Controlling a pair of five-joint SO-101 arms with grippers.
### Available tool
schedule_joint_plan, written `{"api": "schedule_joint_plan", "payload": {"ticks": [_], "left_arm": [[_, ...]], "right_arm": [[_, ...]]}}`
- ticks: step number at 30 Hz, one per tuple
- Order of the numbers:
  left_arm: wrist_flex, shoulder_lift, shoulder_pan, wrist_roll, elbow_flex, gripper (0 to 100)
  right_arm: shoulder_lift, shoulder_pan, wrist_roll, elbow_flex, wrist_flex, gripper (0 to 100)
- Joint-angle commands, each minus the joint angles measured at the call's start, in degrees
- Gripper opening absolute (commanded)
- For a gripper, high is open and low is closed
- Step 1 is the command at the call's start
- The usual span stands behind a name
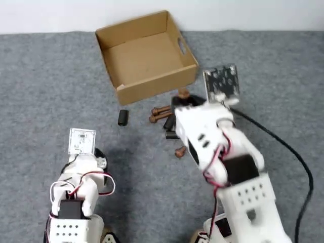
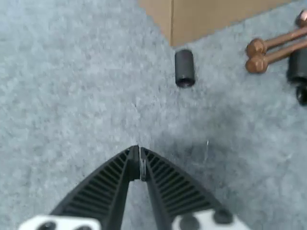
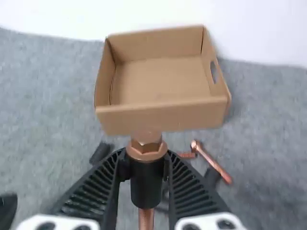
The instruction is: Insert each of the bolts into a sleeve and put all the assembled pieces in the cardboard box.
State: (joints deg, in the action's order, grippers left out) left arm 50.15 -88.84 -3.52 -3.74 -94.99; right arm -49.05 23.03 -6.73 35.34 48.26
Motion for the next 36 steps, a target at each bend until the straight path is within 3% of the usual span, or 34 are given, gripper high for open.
{"api": "schedule_joint_plan", "payload": {"ticks": [1,11,20,28,36], "left_arm": [[-3.7,-0.4,-0.3,0.7,-2.0,0],[-4.0,-0.1,-0.3,0.7,-1.9,0],[-3.2,0.0,-0.4,0.7,-1.9,0],[-2.6,0.0,-0.4,0.7,-1.9,0],[-2.6,0.0,-0.4,0.7,-1.9,1]], "right_arm": [[6.2,-0.6,-0.3,-5.8,-7.5,0.8],[24.8,-0.6,-0.2,-13.4,-28.0,0.8],[47.3,-0.5,7.1,-24.8,-43.1,0.8],[67.5,-1.6,11.0,-40.4,-48.8,0.8],[88.2,-6.2,15.7,-60.0,-48.3,0.8]]}}
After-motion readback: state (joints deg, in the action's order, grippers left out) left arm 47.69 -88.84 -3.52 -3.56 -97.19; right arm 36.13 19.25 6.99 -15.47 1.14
